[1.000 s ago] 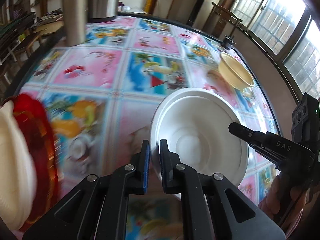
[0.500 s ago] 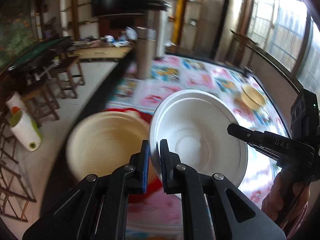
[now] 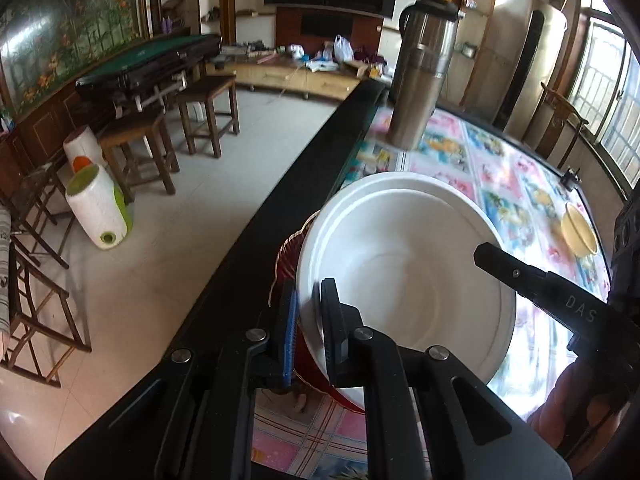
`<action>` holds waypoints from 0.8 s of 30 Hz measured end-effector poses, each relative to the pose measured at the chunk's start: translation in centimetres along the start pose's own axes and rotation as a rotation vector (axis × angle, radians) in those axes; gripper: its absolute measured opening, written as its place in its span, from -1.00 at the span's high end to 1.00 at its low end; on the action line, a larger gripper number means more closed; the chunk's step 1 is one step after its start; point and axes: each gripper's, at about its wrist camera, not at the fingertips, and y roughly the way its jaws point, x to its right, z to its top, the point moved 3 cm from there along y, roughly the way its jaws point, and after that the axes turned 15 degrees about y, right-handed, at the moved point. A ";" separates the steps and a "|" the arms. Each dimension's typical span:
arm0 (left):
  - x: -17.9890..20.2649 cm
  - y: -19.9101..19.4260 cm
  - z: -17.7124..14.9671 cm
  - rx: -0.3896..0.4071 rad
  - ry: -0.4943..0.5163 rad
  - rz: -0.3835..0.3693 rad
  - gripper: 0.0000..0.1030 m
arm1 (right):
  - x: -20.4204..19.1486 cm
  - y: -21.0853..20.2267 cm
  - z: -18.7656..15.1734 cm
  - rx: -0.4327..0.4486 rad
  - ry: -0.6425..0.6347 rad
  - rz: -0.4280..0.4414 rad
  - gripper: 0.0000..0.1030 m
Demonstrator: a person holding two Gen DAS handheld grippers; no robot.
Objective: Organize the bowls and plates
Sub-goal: 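Lower the white bowl onto the beige bowl on the red plates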
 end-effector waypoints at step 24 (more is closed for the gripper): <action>-0.3 -1.7 -0.5 0.043 0.030 0.113 0.49 | 2.7 -3.2 0.8 0.168 -0.033 0.143 0.35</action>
